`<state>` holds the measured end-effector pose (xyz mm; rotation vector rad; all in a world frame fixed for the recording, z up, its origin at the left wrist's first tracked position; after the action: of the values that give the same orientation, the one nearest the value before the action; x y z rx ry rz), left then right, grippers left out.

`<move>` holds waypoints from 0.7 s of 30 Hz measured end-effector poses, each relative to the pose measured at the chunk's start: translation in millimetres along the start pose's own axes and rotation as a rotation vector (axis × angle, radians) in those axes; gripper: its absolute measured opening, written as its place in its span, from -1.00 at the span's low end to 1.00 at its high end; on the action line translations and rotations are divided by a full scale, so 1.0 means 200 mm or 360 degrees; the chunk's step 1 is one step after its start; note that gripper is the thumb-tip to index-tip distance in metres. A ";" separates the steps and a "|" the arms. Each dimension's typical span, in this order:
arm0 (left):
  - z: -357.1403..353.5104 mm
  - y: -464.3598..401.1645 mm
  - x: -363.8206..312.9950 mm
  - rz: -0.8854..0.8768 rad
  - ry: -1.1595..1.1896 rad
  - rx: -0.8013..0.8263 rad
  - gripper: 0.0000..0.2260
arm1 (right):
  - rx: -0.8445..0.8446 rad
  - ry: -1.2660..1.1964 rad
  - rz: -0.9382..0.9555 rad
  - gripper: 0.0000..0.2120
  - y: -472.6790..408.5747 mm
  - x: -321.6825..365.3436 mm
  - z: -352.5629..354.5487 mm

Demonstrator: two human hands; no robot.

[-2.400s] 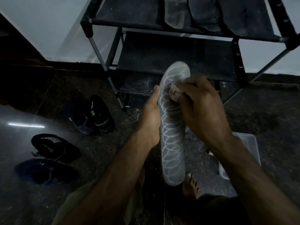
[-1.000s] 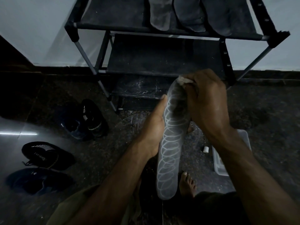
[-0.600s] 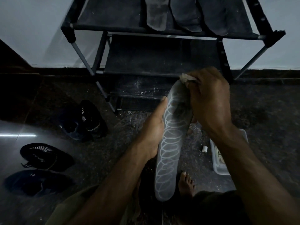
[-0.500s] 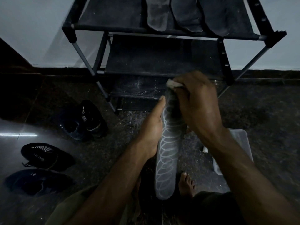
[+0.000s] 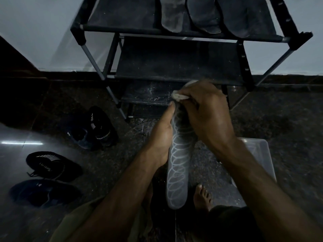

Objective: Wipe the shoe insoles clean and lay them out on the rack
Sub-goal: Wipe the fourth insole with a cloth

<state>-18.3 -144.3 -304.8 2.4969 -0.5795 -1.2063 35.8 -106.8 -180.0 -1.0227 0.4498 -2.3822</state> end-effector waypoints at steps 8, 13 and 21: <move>-0.02 0.02 -0.01 -0.0018 -0.0139 0.0047 -0.55 | -0.0167 0.0066 -0.0237 -0.88 0.00 -0.22 0.12; 0.03 0.02 -0.08 -0.0120 0.0004 -0.0091 -0.54 | -0.0035 -0.0138 -0.0056 -0.90 0.02 0.05 -0.01; 0.04 0.03 -0.06 -0.0065 -0.0093 -0.0120 -0.49 | -0.0168 -0.0015 -0.0258 -0.84 0.00 -0.17 0.09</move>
<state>-31.7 -144.7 -299.2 2.4288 -0.4903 -1.2957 69.5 -89.6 -188.7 -1.1563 0.5112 -2.5182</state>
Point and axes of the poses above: each hand's wrist, its own y-axis away from the middle knuckle, its own z-axis out of the back of the hand, x = y × z, the point moved 10 cm from there along -y, towards the middle knuckle, and after that the axes turned 4 degrees about -y, right-handed, at the moved point
